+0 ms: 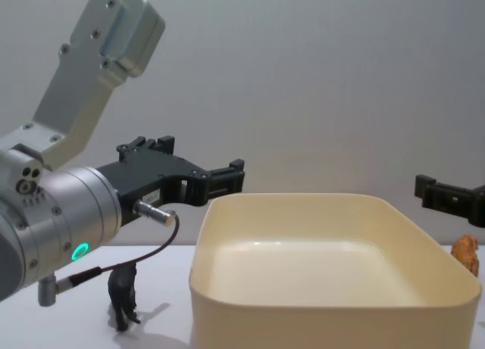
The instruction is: Pick up the toy alternately with two hands and place it into the central storage box.
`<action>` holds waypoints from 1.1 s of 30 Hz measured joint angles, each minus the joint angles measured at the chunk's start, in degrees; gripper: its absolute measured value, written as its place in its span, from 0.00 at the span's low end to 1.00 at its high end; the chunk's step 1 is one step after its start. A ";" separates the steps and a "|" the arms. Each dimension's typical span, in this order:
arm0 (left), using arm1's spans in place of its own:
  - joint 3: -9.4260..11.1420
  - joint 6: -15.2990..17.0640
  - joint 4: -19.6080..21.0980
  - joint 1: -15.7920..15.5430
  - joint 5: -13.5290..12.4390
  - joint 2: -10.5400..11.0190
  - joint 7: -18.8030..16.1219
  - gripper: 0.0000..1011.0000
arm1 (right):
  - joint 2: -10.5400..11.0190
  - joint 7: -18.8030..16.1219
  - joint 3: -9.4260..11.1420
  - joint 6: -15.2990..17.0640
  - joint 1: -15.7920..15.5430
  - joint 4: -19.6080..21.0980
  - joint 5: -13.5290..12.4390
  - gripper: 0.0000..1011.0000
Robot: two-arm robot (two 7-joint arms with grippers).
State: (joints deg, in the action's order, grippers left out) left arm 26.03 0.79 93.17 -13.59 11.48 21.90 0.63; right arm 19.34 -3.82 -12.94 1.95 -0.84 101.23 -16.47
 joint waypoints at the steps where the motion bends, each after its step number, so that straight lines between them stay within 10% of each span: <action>1: 0.00 0.00 0.00 0.00 0.00 0.00 0.00 0.99 | 0.00 0.00 0.00 0.00 0.00 0.00 0.00 0.99; 33: 0.00 0.00 0.00 0.00 0.00 0.00 0.00 0.99 | 0.00 -0.01 0.00 0.00 0.00 0.00 0.00 0.99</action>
State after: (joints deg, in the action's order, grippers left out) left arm 26.03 0.80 93.17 -13.59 11.48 21.89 0.63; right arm 19.33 -3.83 -12.94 1.95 -0.84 101.23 -16.46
